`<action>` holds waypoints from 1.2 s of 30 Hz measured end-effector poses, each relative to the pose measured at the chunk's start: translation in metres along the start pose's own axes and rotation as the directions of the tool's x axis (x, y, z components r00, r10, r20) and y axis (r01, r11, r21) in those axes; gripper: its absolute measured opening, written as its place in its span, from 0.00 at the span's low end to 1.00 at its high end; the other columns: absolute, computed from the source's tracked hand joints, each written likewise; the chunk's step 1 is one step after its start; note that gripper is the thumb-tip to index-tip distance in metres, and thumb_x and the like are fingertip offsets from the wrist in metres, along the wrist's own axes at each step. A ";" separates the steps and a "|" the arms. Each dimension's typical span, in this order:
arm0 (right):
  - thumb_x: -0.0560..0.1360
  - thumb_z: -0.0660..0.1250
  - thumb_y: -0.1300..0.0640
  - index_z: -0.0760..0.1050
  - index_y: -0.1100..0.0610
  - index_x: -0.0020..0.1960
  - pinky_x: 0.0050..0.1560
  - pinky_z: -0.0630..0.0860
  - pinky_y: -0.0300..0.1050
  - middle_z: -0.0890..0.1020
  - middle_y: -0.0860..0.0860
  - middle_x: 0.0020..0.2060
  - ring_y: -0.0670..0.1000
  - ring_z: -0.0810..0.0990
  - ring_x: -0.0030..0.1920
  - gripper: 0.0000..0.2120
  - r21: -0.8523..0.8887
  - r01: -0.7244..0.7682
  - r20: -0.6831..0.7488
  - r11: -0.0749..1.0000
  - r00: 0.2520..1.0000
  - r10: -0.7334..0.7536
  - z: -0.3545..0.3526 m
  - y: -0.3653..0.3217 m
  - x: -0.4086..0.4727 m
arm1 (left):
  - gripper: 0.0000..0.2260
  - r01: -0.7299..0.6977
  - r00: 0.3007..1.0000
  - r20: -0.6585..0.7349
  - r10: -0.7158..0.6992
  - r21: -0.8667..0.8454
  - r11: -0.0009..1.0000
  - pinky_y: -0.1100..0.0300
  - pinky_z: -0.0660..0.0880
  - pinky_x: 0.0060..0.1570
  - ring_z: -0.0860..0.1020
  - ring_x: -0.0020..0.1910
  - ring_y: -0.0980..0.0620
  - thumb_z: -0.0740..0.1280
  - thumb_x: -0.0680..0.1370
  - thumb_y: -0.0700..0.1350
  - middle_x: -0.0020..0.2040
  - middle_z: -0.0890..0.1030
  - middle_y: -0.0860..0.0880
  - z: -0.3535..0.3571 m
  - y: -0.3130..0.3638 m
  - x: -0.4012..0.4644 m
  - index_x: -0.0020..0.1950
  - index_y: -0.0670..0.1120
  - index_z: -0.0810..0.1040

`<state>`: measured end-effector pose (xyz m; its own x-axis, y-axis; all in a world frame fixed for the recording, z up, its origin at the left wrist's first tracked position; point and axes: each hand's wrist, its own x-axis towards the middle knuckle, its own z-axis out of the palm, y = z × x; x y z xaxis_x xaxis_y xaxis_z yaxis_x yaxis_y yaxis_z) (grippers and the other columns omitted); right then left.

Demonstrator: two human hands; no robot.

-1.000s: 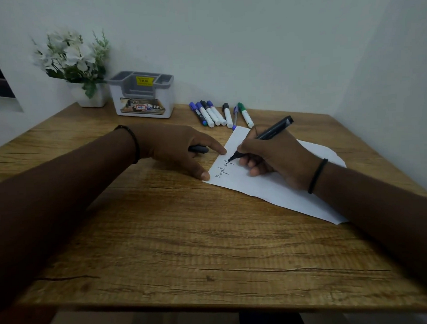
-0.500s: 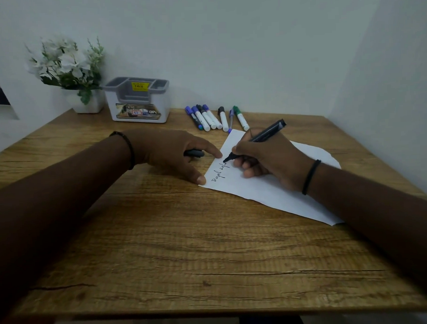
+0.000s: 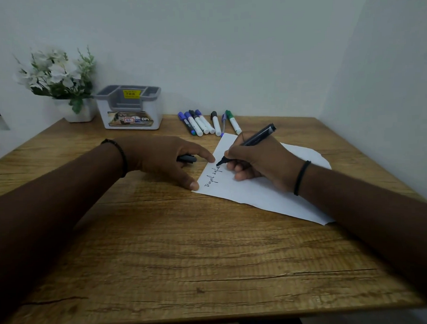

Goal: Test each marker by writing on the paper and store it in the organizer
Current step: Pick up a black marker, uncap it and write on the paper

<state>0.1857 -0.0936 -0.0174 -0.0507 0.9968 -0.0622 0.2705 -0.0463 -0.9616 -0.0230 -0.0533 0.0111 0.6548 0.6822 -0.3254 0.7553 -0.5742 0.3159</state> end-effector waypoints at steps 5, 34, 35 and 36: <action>0.75 0.71 0.63 0.75 0.60 0.41 0.31 0.81 0.43 0.83 0.57 0.32 0.48 0.80 0.28 0.06 0.018 -0.002 -0.009 1.000 1.000 0.002 -0.001 0.000 -0.001 | 0.32 -0.009 1.000 -0.021 0.009 -0.003 1.000 0.65 0.65 0.51 0.61 0.47 0.65 0.70 0.70 0.59 0.64 0.67 0.64 0.002 -0.003 0.000 0.72 0.64 0.62; 0.80 0.66 0.62 0.76 0.62 0.50 0.35 0.80 0.43 0.83 0.58 0.36 0.52 0.79 0.34 0.03 0.372 0.301 -0.044 0.878 0.951 -0.307 -0.009 -0.014 -0.007 | 0.06 -0.189 0.868 -0.484 -0.110 -0.527 0.828 0.57 0.68 0.33 0.69 0.31 0.54 0.65 0.79 0.42 0.36 0.75 0.46 0.003 -0.042 -0.013 0.50 0.43 0.68; 0.79 0.67 0.63 0.77 0.62 0.49 0.35 0.79 0.43 0.82 0.57 0.35 0.51 0.79 0.34 0.02 0.334 0.324 -0.055 0.885 0.944 -0.325 -0.008 -0.014 -0.007 | 0.05 -0.206 0.865 -0.493 -0.091 -0.516 0.831 0.57 0.68 0.32 0.69 0.31 0.54 0.65 0.79 0.41 0.36 0.77 0.45 0.003 -0.042 -0.014 0.49 0.42 0.70; 0.78 0.68 0.64 0.78 0.63 0.50 0.36 0.79 0.44 0.82 0.57 0.36 0.51 0.79 0.34 0.02 0.310 0.334 -0.059 0.890 0.941 -0.332 -0.008 -0.013 -0.007 | 0.04 -0.224 0.867 -0.493 -0.068 -0.509 0.831 0.58 0.69 0.32 0.70 0.31 0.53 0.67 0.78 0.39 0.37 0.79 0.41 0.003 -0.041 -0.014 0.49 0.41 0.73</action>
<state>0.1898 -0.0994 -0.0021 -0.0804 0.9576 0.2766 -0.0739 0.2710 -0.9597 -0.0631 -0.0406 0.0000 0.5025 0.8539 0.1356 0.4666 -0.3999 0.7889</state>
